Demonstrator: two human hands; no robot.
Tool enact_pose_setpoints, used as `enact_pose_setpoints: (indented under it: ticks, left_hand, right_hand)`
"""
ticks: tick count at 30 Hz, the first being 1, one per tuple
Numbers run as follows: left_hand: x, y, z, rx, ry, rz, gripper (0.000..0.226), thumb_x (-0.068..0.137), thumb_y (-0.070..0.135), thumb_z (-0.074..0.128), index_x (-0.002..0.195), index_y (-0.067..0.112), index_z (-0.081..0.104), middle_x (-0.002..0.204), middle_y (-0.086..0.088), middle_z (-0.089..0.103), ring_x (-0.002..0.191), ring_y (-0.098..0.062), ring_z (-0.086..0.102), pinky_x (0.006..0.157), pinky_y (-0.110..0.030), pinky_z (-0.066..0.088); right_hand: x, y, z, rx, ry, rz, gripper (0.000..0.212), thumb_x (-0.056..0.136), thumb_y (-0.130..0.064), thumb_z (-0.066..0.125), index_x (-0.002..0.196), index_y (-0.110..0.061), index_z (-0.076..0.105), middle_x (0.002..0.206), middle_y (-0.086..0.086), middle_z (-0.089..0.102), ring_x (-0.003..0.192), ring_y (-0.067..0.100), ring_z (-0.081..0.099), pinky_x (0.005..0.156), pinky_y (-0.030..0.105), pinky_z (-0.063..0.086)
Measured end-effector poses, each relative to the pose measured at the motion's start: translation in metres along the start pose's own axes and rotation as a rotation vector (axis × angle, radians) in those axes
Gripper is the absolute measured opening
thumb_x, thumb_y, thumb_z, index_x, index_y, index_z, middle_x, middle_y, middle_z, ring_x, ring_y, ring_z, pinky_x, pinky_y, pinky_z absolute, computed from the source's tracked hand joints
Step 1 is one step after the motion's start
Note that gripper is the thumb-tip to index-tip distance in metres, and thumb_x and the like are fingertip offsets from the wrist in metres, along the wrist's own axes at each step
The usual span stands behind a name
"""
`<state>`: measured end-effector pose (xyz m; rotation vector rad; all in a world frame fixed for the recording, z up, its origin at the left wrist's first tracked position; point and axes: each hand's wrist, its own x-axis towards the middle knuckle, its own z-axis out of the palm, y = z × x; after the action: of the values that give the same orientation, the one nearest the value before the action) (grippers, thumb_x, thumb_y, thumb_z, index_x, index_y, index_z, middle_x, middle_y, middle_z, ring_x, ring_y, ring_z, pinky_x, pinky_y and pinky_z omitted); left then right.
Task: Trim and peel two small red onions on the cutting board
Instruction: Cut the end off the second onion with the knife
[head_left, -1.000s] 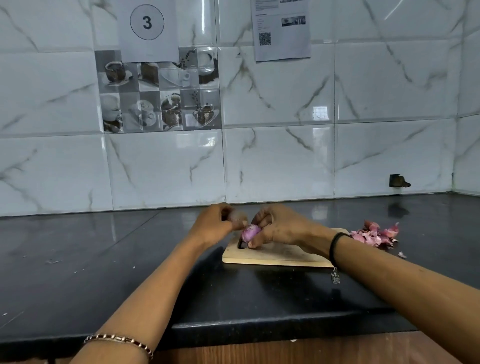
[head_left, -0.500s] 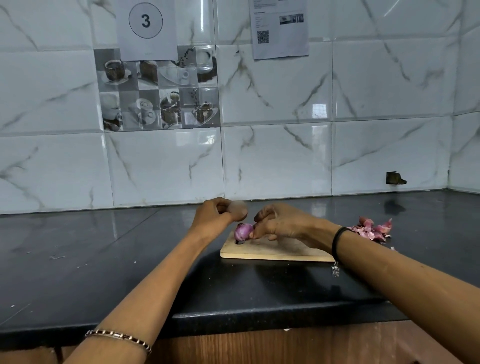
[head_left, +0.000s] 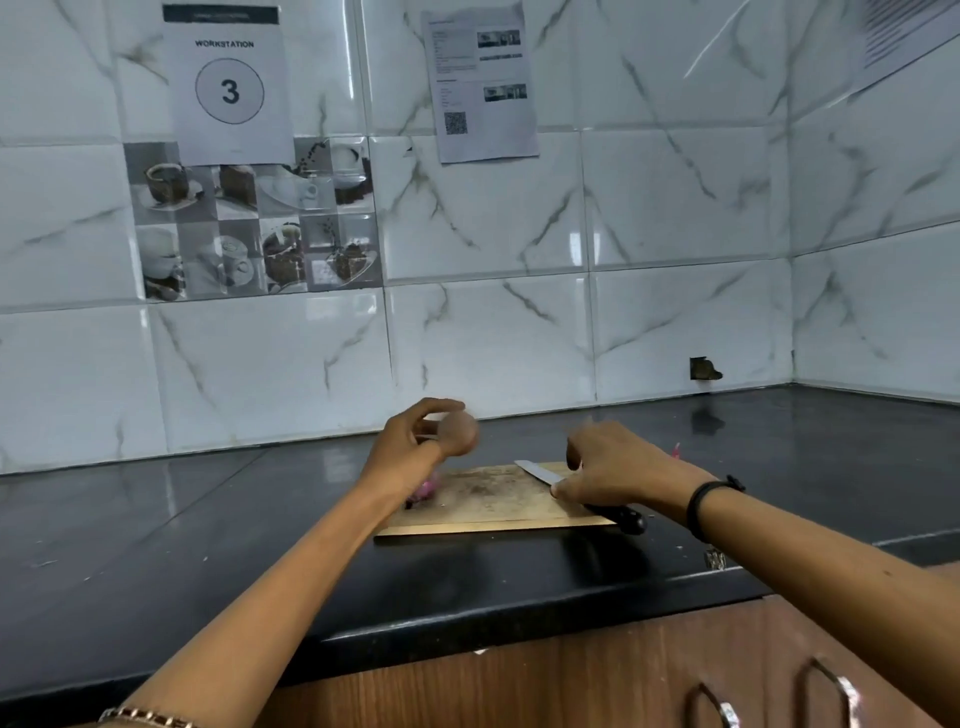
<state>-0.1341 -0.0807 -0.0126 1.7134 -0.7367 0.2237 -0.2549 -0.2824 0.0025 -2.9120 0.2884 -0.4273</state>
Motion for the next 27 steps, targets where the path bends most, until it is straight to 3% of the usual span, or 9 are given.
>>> enact_pose_setpoints:
  ticks: [4,8,12,17,18,21,23,27]
  left_hand:
    - [-0.007,0.005,0.030,0.032,-0.121,0.002,0.031,0.075,0.030,0.088,0.100,0.038,0.072,0.101,0.007,0.075,0.101,-0.013,0.070,0.090,-0.029,0.055]
    - [-0.011,0.005,0.056,0.056,-0.155,-0.055,0.040,0.074,0.032,0.089,0.108,0.028,0.067,0.103,-0.003,0.073,0.097,-0.016,0.071,0.088,-0.031,0.059]
    - [-0.007,0.003,0.072,0.057,-0.176,-0.090,0.035,0.084,0.017,0.081,0.110,0.028,0.062,0.109,-0.010,0.072,0.101,-0.019,0.070,0.093,-0.037,0.057]
    - [-0.008,0.007,0.071,0.099,-0.316,-0.063,0.039,0.092,0.002,0.066,0.120,0.030,0.063,0.110,0.007,0.071,0.105,0.002,0.061,0.082,-0.011,0.044]
    - [-0.007,0.006,0.070,0.108,-0.340,-0.055,0.038,0.092,0.003,0.067,0.119,0.030,0.066,0.114,0.009,0.070,0.108,0.003,0.059,0.085,-0.012,0.046]
    - [-0.006,0.004,0.071,0.135,-0.350,-0.021,0.034,0.085,0.025,0.080,0.115,0.032,0.066,0.117,0.011,0.069,0.109,0.000,0.062,0.096,-0.020,0.049]
    - [-0.005,0.001,0.075,0.255,-0.306,0.029,0.044,0.077,0.039,0.086,0.113,0.035,0.061,0.116,0.013,0.065,0.105,-0.002,0.062,0.087,-0.017,0.049]
    - [0.000,-0.004,0.082,0.367,-0.253,0.090,0.047,0.082,0.031,0.082,0.117,0.032,0.050,0.117,0.011,0.060,0.104,-0.005,0.062,0.077,-0.011,0.045]
  right_hand:
    - [-0.017,0.013,0.000,-0.050,0.019,0.032,0.019,0.091,-0.030,0.065,0.084,-0.014,0.059,0.089,0.004,0.059,0.091,0.028,0.063,0.084,0.041,0.053]
    - [-0.022,0.029,-0.003,-0.011,0.047,0.068,0.031,0.090,-0.019,0.064,0.067,-0.016,0.044,0.074,0.000,0.046,0.072,0.024,0.053,0.061,0.029,0.041]
    - [-0.028,0.052,-0.004,0.057,0.050,0.122,0.022,0.097,-0.022,0.056,0.079,-0.014,0.046,0.088,0.003,0.051,0.075,0.021,0.051,0.057,0.028,0.036]
    - [-0.031,0.068,-0.006,0.387,0.075,0.211,0.022,0.098,-0.023,0.059,0.080,-0.012,0.050,0.092,0.009,0.065,0.075,0.020,0.059,0.063,0.030,0.048]
    - [-0.031,0.069,-0.005,0.490,0.083,0.221,0.020,0.097,-0.024,0.063,0.085,-0.009,0.055,0.090,0.011,0.069,0.070,0.019,0.061,0.063,0.033,0.051]
    - [-0.028,0.066,0.002,0.755,0.108,0.247,0.022,0.096,-0.017,0.063,0.097,0.005,0.064,0.070,0.011,0.068,0.044,0.011,0.055,0.045,0.023,0.044]
    - [-0.028,0.061,0.007,0.834,0.106,0.246,0.023,0.095,-0.015,0.060,0.096,0.006,0.068,0.067,0.011,0.066,0.045,0.012,0.053,0.042,0.021,0.041]
    - [-0.023,0.051,0.015,0.948,0.102,0.197,0.017,0.097,-0.013,0.059,0.095,0.001,0.068,0.066,0.009,0.064,0.042,0.009,0.049,0.038,0.017,0.037]
